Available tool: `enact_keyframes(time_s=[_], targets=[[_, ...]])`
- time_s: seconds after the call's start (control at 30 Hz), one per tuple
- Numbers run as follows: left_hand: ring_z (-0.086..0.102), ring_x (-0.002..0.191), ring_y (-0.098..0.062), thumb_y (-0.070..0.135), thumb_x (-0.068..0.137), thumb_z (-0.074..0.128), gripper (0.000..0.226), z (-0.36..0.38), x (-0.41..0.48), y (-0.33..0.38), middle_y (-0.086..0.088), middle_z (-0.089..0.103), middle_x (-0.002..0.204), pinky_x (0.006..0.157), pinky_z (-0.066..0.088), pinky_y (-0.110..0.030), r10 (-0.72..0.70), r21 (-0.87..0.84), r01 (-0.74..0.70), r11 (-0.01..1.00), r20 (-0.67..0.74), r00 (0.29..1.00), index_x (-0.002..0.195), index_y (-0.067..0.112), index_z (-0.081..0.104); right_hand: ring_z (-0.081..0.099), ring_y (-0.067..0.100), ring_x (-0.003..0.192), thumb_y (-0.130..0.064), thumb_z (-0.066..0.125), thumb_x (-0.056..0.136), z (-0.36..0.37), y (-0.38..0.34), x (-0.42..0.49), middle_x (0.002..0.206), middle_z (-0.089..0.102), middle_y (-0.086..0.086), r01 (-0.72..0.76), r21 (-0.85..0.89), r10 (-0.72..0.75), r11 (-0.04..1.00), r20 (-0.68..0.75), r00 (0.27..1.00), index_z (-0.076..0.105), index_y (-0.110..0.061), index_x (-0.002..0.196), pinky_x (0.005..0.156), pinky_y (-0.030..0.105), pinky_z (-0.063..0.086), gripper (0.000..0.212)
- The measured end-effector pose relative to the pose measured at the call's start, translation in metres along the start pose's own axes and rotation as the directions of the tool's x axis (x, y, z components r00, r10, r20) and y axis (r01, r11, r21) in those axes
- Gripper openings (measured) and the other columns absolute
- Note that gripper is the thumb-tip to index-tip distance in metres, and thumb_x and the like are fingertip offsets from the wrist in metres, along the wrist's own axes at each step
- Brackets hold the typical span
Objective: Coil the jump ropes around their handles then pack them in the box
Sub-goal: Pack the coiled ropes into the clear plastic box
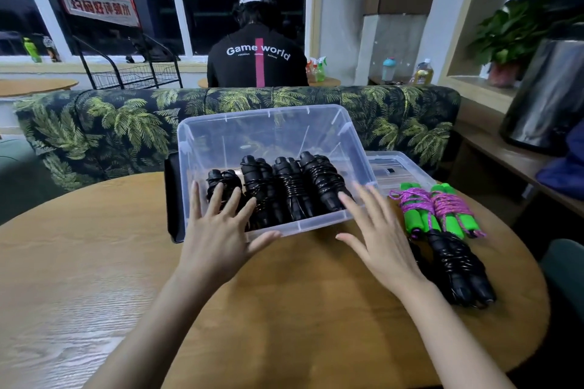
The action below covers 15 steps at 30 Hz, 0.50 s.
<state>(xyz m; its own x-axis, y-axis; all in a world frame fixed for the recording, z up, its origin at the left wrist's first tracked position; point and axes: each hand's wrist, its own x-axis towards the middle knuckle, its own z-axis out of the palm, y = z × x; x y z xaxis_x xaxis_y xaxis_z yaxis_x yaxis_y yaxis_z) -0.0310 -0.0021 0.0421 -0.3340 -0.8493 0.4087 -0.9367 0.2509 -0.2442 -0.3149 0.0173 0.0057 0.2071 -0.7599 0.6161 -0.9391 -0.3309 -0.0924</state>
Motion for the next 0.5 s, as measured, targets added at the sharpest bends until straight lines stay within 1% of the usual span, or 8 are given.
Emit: enact_keyframes(time_s=[0.1,0.17,0.23,0.3,0.37,0.4,0.47,0.5], targets=[[0.042,0.138,-0.037,0.085,0.085,0.006,0.095,-0.001,0.004,-0.002,-0.009,0.058,0.139,0.117,-0.005,-0.059,-0.018,0.002,0.018,1.000,-0.020,1.000,0.133,0.025,0.062,0.018,0.034,0.149,-0.056,0.047,0.095,0.002,0.010,-0.036,0.162,0.020,0.011,-0.147,-0.125,0.145,0.981,-0.032,0.989,0.027,-0.021,0.154,0.116,0.055,0.025,0.071],[0.036,0.143,-0.034,0.087,0.082,0.002,0.098,-0.003,0.007,-0.004,-0.006,0.052,0.145,0.117,-0.010,-0.057,-0.035,0.003,0.035,0.999,-0.015,0.999,0.139,0.027,0.056,0.022,0.041,0.146,-0.058,0.053,0.089,0.006,0.017,-0.052,0.159,0.024,0.019,-0.303,-0.235,0.315,0.924,0.017,0.949,0.034,-0.019,0.152,0.116,0.058,0.022,0.077],[0.028,0.147,-0.031,0.088,0.078,-0.004,0.102,-0.004,0.009,-0.005,-0.003,0.046,0.151,0.117,-0.013,-0.057,-0.046,0.008,0.046,0.999,-0.007,0.999,0.144,0.030,0.049,0.030,0.049,0.140,-0.059,0.064,0.082,0.010,0.023,-0.062,0.151,0.035,0.029,-0.416,-0.331,0.469,0.847,0.096,0.878,0.045,-0.017,0.147,0.116,0.060,0.013,0.080],[0.024,0.149,-0.029,0.089,0.076,-0.008,0.104,-0.004,0.010,-0.005,-0.002,0.041,0.154,0.116,-0.014,-0.057,-0.053,0.018,0.052,0.998,0.001,0.999,0.146,0.032,0.044,0.048,0.049,0.127,-0.057,0.072,0.077,0.009,0.024,-0.067,0.142,0.046,0.031,-0.419,-0.453,0.542,0.787,0.182,0.821,0.052,-0.019,0.142,0.117,0.062,0.006,0.077],[0.024,0.149,-0.028,0.089,0.076,-0.007,0.104,-0.004,0.009,-0.004,-0.001,0.041,0.154,0.116,-0.014,-0.058,-0.055,0.021,0.055,0.998,0.003,0.998,0.146,0.033,0.044,0.062,0.040,0.113,-0.052,0.074,0.076,0.005,0.024,-0.066,0.138,0.053,0.026,-0.371,-0.509,0.525,0.777,0.198,0.828,0.047,-0.021,0.145,0.119,0.059,0.001,0.080],[0.025,0.148,-0.028,0.089,0.077,-0.006,0.103,-0.004,0.008,-0.004,-0.001,0.043,0.153,0.116,-0.014,-0.058,-0.054,0.022,0.054,0.998,0.004,0.999,0.146,0.032,0.045,0.061,0.037,0.115,-0.051,0.072,0.078,0.002,0.025,-0.064,0.141,0.050,0.024,-0.363,-0.500,0.512,0.786,0.199,0.835,0.039,-0.020,0.150,0.121,0.056,0.002,0.085],[0.029,0.146,-0.029,0.088,0.080,-0.001,0.099,-0.003,0.008,-0.004,-0.003,0.047,0.150,0.117,-0.011,-0.059,-0.051,0.018,0.051,0.999,0.005,0.999,0.144,0.031,0.049,0.045,0.035,0.135,-0.050,0.065,0.085,-0.007,0.023,-0.062,0.154,0.033,0.024,-0.394,-0.459,0.539,0.796,0.243,0.807,0.021,-0.020,0.155,0.123,0.046,0.005,0.088],[0.031,0.146,-0.030,0.088,0.081,0.002,0.098,-0.003,0.007,-0.004,-0.003,0.049,0.149,0.117,-0.010,-0.060,-0.050,0.011,0.050,0.999,0.004,0.999,0.142,0.030,0.051,0.041,0.034,0.138,-0.051,0.063,0.088,-0.009,0.023,-0.062,0.155,0.031,0.022,-0.409,-0.450,0.554,0.794,0.258,0.792,0.019,-0.022,0.155,0.123,0.045,0.005,0.085]])
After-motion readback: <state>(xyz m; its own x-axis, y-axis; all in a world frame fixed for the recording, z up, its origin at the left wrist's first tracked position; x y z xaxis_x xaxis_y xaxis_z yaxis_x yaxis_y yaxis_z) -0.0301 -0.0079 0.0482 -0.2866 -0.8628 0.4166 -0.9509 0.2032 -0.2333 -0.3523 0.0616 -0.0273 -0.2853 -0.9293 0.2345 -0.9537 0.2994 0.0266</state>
